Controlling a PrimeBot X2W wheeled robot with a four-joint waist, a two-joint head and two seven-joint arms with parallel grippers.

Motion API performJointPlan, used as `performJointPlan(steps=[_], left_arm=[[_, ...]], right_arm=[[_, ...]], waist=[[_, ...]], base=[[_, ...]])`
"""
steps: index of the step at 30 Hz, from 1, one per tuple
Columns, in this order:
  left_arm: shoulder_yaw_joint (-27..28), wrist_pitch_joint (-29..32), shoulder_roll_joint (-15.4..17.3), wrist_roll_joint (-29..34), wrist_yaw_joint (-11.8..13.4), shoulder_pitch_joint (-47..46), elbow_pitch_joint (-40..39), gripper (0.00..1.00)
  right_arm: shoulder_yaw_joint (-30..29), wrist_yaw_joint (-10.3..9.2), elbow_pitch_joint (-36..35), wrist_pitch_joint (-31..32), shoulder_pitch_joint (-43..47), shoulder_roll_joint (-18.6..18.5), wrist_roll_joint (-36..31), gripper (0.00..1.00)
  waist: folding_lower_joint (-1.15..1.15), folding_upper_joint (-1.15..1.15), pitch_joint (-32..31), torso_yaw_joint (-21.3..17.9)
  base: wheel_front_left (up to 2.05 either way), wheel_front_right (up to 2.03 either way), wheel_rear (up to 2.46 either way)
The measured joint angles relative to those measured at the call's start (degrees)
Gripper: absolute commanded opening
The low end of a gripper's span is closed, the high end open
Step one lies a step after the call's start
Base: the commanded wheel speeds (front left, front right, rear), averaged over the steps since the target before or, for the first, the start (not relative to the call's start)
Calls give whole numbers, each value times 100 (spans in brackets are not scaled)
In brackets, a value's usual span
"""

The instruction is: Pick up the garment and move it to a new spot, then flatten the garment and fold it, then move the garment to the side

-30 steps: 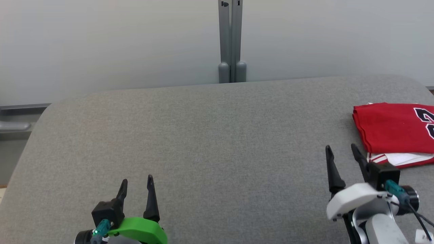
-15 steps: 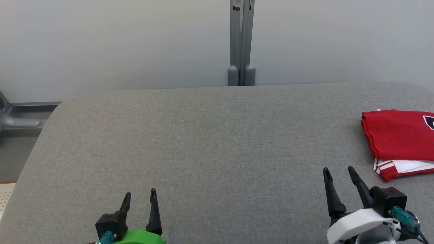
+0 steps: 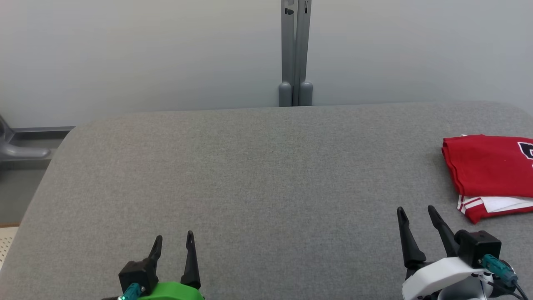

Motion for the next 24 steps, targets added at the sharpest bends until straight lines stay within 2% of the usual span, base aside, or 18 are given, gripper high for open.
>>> performJointPlan(steps=[9, 10, 15, 24], left_arm=[[-43, 44, 68, 3, 27, -1, -37, 100], [-42, 44, 69, 3, 35, -1, -41, 0], [-55, 81, 41, -92, 0, 74, 149, 0], [309, 305, -58, -822, -250, 81, 145, 0]], right_arm=[[0, 0, -49, 33, 16, 0, -2, 100], [0, 0, -49, 48, 16, 0, -2, 0], [3, 1, 183, 69, 107, 31, 82, 0], [-67, 1, 257, 211, 69, 31, 1050, 0]], waist=[[0, 0, 19, 20], [0, 0, 20, 21], [0, 0, 27, 19], [0, 0, 67, 5]], base=[[0, 0, 0], [0, 0, 0], [0, 0, 0], [0, 0, 0]])
